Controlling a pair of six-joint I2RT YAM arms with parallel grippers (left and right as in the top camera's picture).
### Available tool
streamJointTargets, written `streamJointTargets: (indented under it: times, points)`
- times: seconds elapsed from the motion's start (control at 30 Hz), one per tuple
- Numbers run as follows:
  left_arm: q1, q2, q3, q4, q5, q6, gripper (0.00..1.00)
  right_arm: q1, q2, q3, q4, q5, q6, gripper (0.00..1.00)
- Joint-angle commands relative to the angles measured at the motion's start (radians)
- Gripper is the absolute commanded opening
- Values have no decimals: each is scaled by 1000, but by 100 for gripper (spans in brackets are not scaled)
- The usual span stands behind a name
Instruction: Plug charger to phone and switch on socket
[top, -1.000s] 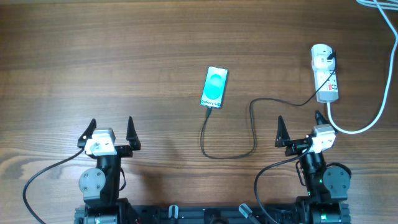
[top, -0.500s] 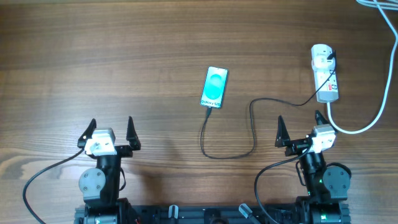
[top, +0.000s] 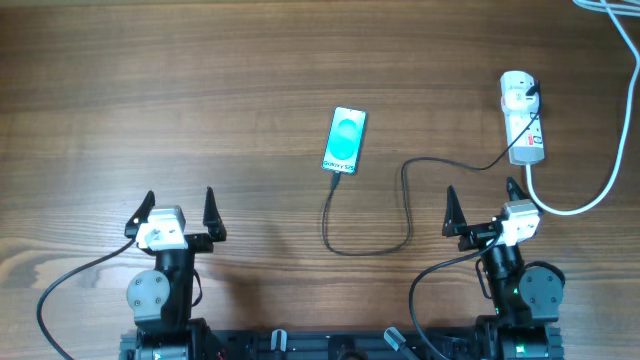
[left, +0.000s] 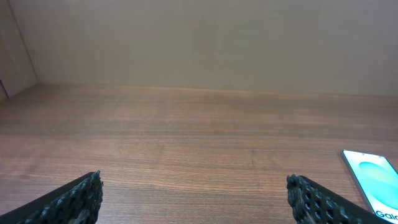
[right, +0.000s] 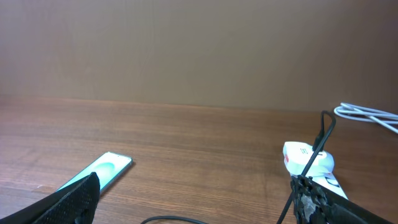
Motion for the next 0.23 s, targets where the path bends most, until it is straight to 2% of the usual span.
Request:
streamJointTargets:
  times: [0.0, 0.2]
  points:
    - [4, -11, -6, -2, -10, 16, 100, 4, -10, -1, 3, -4, -18, 100]
    - [3, -11, -6, -2, -10, 16, 100, 4, -10, -1, 3, -4, -18, 100]
